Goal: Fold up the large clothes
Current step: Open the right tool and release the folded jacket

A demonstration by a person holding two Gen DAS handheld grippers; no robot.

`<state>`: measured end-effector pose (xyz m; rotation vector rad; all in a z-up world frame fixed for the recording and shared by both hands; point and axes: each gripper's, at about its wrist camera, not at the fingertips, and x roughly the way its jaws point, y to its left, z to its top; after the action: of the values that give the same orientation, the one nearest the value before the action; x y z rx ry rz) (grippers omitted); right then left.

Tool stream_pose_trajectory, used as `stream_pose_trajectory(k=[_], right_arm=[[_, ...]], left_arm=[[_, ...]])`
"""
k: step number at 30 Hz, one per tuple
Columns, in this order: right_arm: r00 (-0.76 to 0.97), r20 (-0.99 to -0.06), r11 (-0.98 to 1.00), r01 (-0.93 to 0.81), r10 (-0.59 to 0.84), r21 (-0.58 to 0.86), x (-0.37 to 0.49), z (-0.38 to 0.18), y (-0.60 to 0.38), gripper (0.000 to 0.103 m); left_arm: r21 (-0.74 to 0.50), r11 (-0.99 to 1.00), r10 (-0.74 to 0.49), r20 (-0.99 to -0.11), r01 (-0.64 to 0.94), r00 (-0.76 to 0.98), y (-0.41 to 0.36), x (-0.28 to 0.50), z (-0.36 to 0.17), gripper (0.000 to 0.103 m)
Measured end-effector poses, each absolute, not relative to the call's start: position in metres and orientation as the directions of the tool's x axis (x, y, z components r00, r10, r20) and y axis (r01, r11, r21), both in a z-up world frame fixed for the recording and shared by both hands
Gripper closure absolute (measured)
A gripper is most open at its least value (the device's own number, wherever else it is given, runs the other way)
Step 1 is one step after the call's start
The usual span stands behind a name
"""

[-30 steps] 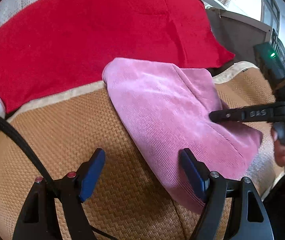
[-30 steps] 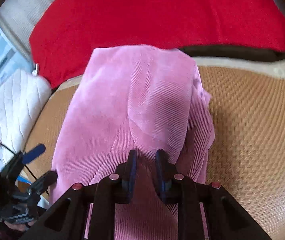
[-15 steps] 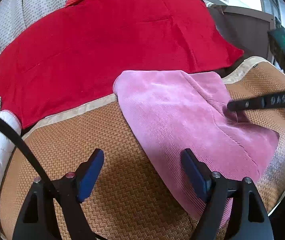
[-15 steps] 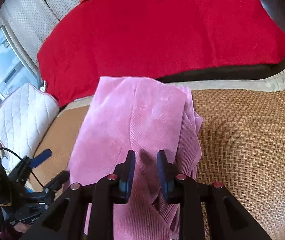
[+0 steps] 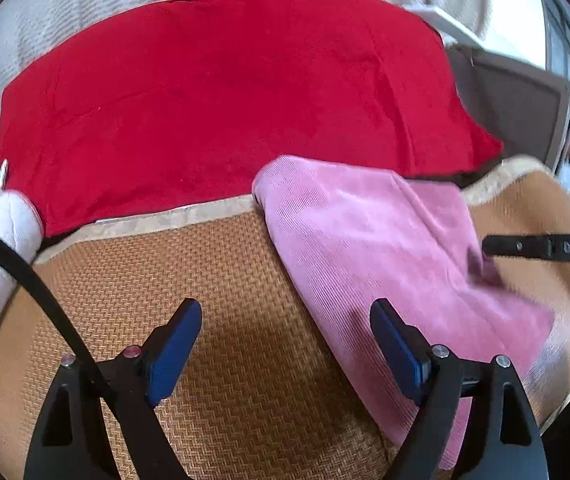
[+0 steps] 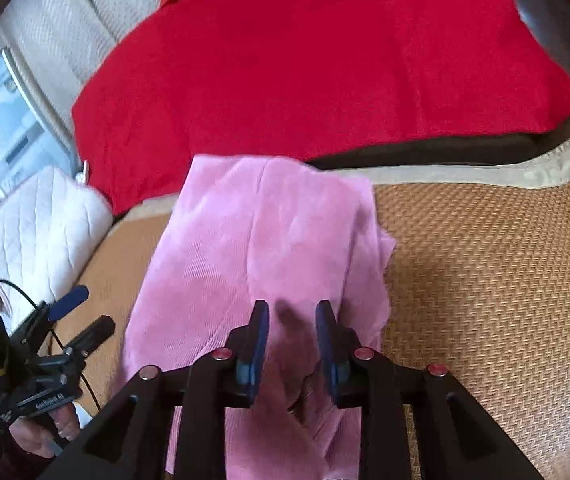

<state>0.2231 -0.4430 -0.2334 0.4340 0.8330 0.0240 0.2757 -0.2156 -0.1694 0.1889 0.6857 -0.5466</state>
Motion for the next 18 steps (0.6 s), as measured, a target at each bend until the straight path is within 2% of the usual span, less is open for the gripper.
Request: stream_pose_trajectory(k=[1, 2, 3, 6, 9, 15, 17, 18], right_arm=[[0.685, -0.701, 0.901, 0.154, 0.198, 0.405, 0.221, -0.233, -0.449, 0.033], [0.707, -0.677, 0.887, 0.158, 0.205, 0.434, 0.216, -0.231, -0.455, 0.023], [0.728, -0.655, 0.879, 0.160, 0.203, 0.450, 0.211, -0.230, -0.460, 0.021], [0.740, -0.633, 0.851, 0.164, 0.228, 0.499, 0.202, -0.229, -0.475, 0.021], [0.742, -0.625, 0.830, 0.176, 0.241, 0.530, 0.200, -0.234, -0.482, 0.021], [0.761, -0.641, 0.906, 0.195, 0.103, 0.376, 0.204, -0.231, -0.459, 0.023], [0.758, -0.651, 0.928, 0.216, 0.037, 0.304, 0.208, -0.230, -0.447, 0.028], [0.741, -0.672, 0.942, 0.235, -0.014, 0.239, 0.214, -0.233, -0.439, 0.035]], left_arm=[[-0.034, 0.842, -0.430, -0.644, 0.539, 0.632, -0.212, 0.278, -0.168, 0.016], [-0.066, 0.838, -0.450, -0.644, 0.541, 0.618, -0.209, 0.282, -0.167, 0.016], [-0.099, 0.832, -0.471, -0.645, 0.546, 0.601, -0.206, 0.286, -0.167, 0.016], [-0.156, 0.819, -0.505, -0.652, 0.552, 0.565, -0.201, 0.293, -0.170, 0.016], [-0.155, 0.824, -0.497, -0.659, 0.545, 0.565, -0.204, 0.296, -0.172, 0.016], [-0.018, 0.845, -0.401, -0.681, 0.534, 0.612, -0.224, 0.286, -0.176, 0.014], [0.038, 0.849, -0.343, -0.721, 0.528, 0.603, -0.234, 0.289, -0.188, 0.014], [0.039, 0.849, -0.336, -0.729, 0.526, 0.596, -0.236, 0.289, -0.193, 0.013]])
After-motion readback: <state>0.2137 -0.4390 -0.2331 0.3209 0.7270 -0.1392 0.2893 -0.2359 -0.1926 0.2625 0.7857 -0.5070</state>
